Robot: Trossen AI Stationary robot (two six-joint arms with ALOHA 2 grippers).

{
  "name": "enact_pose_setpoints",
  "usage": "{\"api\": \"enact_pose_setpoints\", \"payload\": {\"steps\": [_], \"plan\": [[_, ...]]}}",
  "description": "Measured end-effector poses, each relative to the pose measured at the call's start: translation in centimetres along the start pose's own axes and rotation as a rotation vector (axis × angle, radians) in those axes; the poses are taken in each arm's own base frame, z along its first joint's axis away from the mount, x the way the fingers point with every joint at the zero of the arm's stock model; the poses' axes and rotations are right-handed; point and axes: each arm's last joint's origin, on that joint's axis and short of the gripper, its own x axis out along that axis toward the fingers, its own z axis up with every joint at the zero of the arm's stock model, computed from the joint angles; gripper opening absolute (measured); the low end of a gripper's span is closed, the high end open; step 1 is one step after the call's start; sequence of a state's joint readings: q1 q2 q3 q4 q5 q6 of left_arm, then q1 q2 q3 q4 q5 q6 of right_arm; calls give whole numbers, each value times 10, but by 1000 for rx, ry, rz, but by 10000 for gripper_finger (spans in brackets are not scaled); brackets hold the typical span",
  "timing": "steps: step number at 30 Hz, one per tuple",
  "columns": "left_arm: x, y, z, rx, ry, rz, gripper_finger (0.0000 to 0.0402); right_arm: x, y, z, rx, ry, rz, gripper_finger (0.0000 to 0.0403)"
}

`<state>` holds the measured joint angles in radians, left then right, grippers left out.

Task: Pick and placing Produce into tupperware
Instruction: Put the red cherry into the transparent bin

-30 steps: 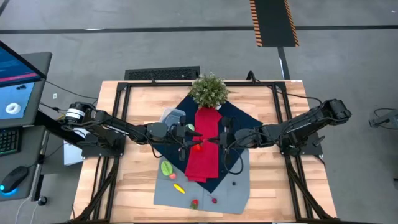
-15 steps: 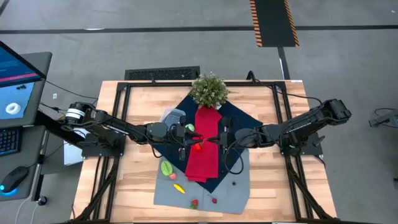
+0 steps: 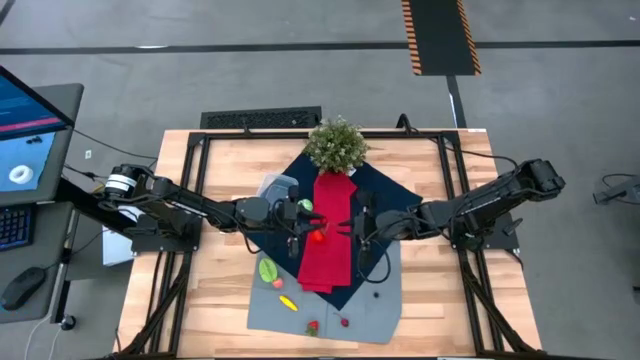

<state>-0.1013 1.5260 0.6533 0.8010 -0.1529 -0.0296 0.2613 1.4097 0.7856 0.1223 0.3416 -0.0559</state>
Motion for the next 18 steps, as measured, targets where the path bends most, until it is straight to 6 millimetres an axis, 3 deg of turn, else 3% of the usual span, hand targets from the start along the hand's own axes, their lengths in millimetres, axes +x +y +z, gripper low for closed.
{"api": "enact_pose_setpoints", "payload": {"steps": [9,18], "plan": [[-2,11,-10,4,94,363,75,0,0,-10,48,95,2,203],[-13,21,-29,15,225,752,75,-1,1,-13,47,122,2,217]]}}
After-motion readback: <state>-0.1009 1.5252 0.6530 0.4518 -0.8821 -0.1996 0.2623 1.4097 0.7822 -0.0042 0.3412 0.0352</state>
